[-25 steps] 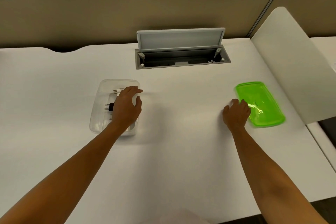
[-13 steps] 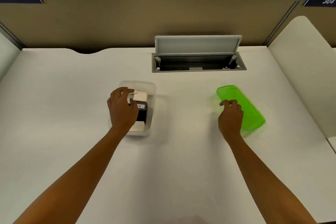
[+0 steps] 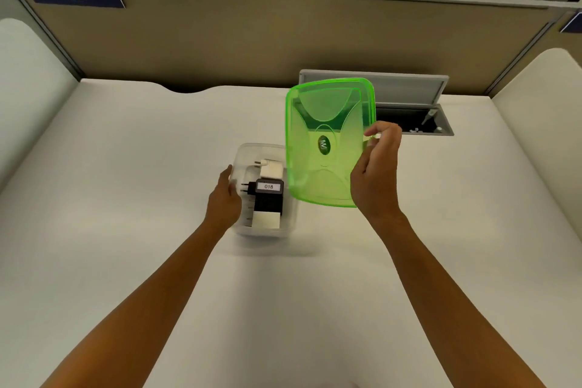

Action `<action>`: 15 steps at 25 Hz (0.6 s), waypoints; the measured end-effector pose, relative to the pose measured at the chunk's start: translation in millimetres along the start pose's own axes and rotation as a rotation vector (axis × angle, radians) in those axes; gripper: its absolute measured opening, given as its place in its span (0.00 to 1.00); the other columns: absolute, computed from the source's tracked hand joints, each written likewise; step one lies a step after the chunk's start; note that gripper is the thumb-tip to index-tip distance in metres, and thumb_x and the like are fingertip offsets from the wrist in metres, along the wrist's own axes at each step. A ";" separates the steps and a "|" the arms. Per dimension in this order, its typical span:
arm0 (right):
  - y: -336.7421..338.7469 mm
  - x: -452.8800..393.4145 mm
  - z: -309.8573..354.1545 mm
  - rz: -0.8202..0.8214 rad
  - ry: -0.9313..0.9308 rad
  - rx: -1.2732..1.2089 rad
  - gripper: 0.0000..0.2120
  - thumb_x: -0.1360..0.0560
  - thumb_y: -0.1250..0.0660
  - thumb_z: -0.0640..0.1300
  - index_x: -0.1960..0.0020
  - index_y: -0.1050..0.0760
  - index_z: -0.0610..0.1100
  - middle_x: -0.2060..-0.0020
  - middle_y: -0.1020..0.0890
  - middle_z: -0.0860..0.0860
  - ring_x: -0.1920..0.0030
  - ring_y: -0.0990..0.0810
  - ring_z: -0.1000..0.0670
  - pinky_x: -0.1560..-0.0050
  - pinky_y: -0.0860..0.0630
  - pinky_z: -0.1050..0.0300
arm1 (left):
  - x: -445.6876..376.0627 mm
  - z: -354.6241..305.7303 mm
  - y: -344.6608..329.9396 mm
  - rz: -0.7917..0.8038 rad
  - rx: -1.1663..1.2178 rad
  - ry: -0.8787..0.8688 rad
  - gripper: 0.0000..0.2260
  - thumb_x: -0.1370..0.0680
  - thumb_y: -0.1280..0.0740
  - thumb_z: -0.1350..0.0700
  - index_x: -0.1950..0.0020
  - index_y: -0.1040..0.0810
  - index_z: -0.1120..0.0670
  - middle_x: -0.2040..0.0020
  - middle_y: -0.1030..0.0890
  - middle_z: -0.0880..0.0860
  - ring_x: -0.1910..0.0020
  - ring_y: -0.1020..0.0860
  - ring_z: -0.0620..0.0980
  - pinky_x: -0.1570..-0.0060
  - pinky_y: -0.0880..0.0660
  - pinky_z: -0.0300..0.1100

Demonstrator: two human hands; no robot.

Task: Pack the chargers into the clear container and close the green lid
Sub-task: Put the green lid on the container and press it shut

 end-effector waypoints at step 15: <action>-113.6 103.8 -80.8 0.289 -0.687 -0.163 0.14 0.18 0.48 0.37 0.36 0.31 0.44 0.49 0.25 0.51 0.50 0.24 0.47 0.55 0.29 0.59 | 11.5 23.4 -12.4 0.042 0.576 0.139 0.20 0.16 0.45 0.45 0.24 0.34 0.44 0.27 0.29 0.45 0.30 0.29 0.45 0.30 0.31 0.49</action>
Point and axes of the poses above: each hand's wrist, its own x-axis away from the middle knuckle, its own y-axis out of the back of the hand, z = x × y, the point moved 8 cm from there along -x, towards the middle knuckle
